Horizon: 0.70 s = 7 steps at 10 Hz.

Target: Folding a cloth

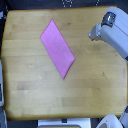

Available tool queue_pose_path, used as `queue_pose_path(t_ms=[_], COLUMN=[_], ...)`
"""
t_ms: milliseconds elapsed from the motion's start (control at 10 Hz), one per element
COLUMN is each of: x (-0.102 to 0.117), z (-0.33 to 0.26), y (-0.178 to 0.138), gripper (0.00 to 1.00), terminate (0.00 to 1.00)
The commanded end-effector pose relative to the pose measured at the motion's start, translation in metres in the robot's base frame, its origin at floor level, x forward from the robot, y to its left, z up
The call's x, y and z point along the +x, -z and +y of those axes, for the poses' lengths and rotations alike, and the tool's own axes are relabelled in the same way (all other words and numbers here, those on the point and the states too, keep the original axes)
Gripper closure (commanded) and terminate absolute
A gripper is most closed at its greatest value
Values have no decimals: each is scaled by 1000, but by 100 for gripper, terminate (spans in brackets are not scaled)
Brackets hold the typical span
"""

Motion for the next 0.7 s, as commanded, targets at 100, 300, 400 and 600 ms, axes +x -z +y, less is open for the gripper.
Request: queue_pose_path(t_ms=[100, 300, 400, 600], x=[7, -20, -25, -46], z=[11, 53, 63, 103], y=[5, 31, 36, 51], gripper=[0, 0, 0, 0], terminate=[0, 0, 0, 0])
